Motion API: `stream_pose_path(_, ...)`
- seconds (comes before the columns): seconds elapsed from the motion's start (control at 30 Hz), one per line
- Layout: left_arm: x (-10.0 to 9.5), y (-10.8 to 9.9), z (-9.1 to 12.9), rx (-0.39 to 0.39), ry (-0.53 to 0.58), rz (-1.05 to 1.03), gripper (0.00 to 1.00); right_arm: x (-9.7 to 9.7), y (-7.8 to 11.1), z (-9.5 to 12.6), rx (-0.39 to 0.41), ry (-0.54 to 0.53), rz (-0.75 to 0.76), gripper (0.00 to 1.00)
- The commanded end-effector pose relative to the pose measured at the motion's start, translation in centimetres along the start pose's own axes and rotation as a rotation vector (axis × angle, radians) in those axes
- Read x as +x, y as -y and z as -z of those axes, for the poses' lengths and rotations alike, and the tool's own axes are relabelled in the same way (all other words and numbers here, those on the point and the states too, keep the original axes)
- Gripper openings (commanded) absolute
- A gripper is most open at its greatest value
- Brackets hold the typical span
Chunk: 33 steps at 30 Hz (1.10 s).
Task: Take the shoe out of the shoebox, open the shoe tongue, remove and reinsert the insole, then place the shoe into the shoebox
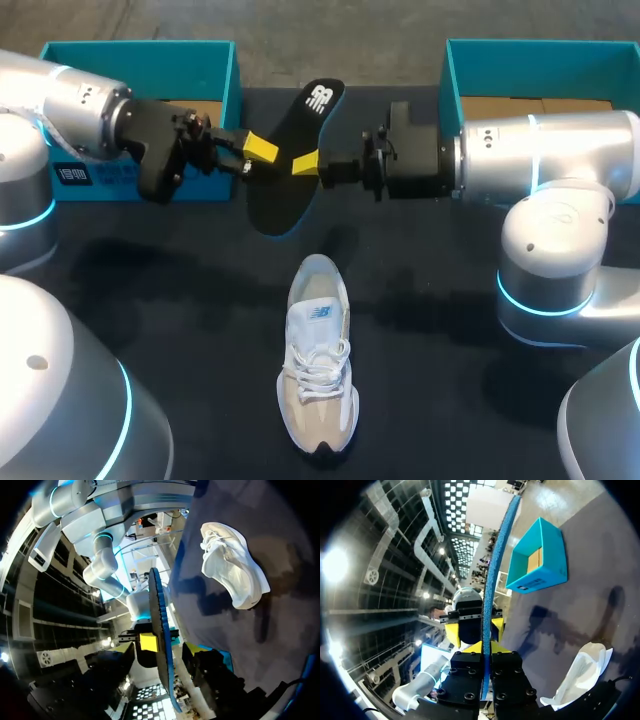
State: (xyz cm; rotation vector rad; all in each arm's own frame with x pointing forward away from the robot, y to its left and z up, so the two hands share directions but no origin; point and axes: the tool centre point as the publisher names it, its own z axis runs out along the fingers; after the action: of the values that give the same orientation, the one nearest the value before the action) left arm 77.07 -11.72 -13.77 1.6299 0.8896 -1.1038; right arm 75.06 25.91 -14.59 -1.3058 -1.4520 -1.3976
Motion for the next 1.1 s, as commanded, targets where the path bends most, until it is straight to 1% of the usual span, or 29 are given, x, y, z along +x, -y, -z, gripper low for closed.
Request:
stream_pose_path(0.03,-0.2,0.9,1.5,0.008,-0.043,0.001,1.00,-1.1,0.7,0.2,-0.014,-0.013,0.008,0.00)
stream_pose_path(0.1,0.2,1.4,2.2,0.004,-0.075,0.005,1.00,-1.5,0.9,0.4,-0.012,-0.033,0.022,0.00)
stream_pose_path(0.17,1.1,1.7,2.9,-0.014,-0.104,0.034,1.00,-1.7,1.1,0.6,0.001,-0.049,0.040,0.00)
stream_pose_path(0.33,3.1,2.5,4.4,-0.021,-0.136,0.118,1.00,-2.3,1.2,1.0,0.012,-0.034,0.091,0.00)
stream_pose_path(0.37,3.5,2.6,4.7,-0.027,-0.163,0.128,1.00,-2.4,1.2,1.0,0.013,-0.040,0.115,0.00)
stream_pose_path(0.47,4.1,2.7,5.3,-0.023,-0.193,0.147,1.00,-2.2,1.1,1.0,0.031,-0.033,0.169,0.00)
stream_pose_path(0.5,4.4,2.7,5.5,-0.007,-0.199,0.157,1.00,-2.2,1.1,1.0,0.035,-0.028,0.187,0.00)
stream_pose_path(0.6,5.1,2.5,5.8,-0.005,-0.213,0.182,1.00,-2.3,0.7,0.9,0.042,-0.013,0.243,0.00)
stream_pose_path(0.63,5.3,2.5,6.0,-0.018,-0.227,0.194,1.00,-2.4,0.6,0.9,0.042,-0.011,0.258,0.00)
stream_pose_path(0.73,5.6,2.1,6.2,-0.036,-0.235,0.263,1.00,-2.4,0.4,0.8,0.050,0.010,0.304,0.00)
stream_pose_path(0.8,5.8,1.8,6.4,-0.054,-0.242,0.337,1.00,-2.4,0.4,0.7,0.042,0.039,0.332,0.00)
stream_pose_path(0.83,6.0,1.5,6.7,-0.070,-0.265,0.394,1.00,-2.5,0.2,0.7,0.043,0.044,0.331,0.00)
stream_pose_path(1.1,6.0,1.5,6.7,-0.070,-0.265,0.394,1.00,-2.5,0.2,0.7,0.043,0.044,0.331,0.00)
